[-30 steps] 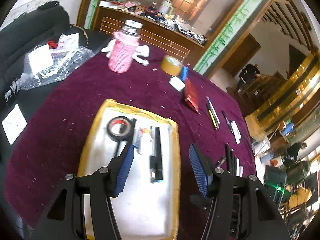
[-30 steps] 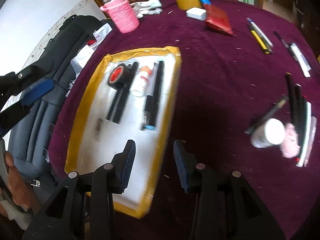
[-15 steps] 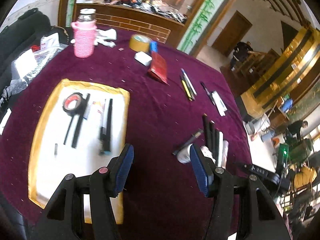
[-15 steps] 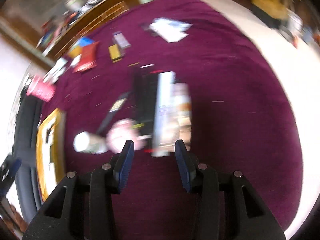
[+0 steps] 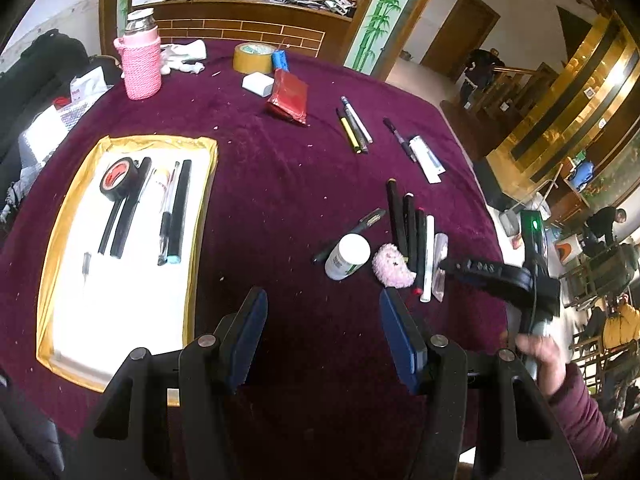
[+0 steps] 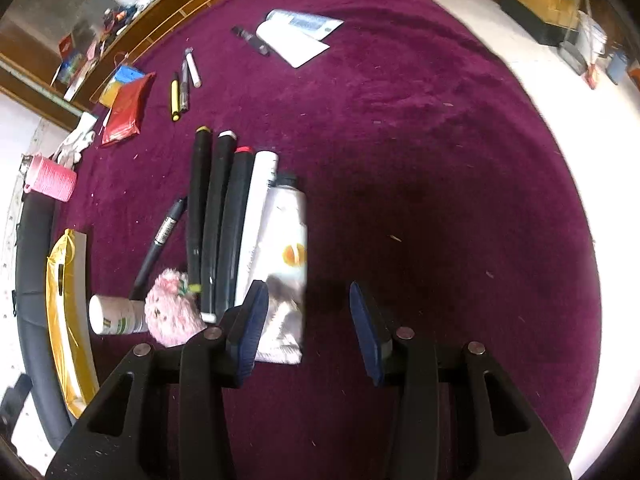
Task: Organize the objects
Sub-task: 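Grasp the silver cream tube with the right tool while the left tool reaches toward the white bottle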
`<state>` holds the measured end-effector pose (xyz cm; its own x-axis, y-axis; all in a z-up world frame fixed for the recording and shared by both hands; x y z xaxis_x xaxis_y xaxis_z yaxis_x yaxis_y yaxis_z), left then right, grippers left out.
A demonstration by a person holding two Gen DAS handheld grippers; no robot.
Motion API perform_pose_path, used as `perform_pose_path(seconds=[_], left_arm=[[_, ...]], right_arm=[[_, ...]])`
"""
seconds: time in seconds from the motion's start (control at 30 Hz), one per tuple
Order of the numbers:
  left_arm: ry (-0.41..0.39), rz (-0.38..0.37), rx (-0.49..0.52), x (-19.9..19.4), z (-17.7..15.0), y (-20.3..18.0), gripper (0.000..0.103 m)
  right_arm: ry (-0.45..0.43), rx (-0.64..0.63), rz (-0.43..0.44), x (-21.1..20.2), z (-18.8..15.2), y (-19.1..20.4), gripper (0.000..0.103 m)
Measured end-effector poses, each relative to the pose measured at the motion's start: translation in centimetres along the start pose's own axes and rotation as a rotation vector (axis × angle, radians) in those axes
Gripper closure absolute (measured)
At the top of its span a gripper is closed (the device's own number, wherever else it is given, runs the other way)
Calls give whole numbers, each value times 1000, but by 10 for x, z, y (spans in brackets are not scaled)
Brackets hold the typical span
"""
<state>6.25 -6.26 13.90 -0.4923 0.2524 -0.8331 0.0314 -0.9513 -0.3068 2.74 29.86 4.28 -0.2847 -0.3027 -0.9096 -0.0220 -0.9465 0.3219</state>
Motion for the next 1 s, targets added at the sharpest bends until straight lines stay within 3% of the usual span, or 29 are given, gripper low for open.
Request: perform_pose_path(seconds=[0.1,0.23,0.47,0.77,1.0], left_arm=[[1,13,-11,1,-3,2,51],[12,18,-16,6,-5,-2,51],[55,-26,2,27,-1,-20,51],[77,-18,-2,49,1,-29,51],[76,-7,20,55,-3,-34,51]], right_arm=[[-2,-44,-29,6,7,8,63],[-15,-121,-134,8,17,19,63],[-26,-176,-206,5,13,9,63],[-70,-94,-194,-18,6,-38,66],[-55,-133,-173,-19,-7,-30,66]])
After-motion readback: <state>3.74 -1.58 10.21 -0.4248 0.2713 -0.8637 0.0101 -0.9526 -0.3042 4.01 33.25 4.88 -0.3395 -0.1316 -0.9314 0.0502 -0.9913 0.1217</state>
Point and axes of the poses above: each gripper's, at about its wrist camera, not at the fingertips, and x roughly the way its jaws point, y to its left, z to its top, the point moved 1 cm from there along x, roughly the way its jaws point, and after that the axes turned 3 degrees about -x, right-handed, at the moved point
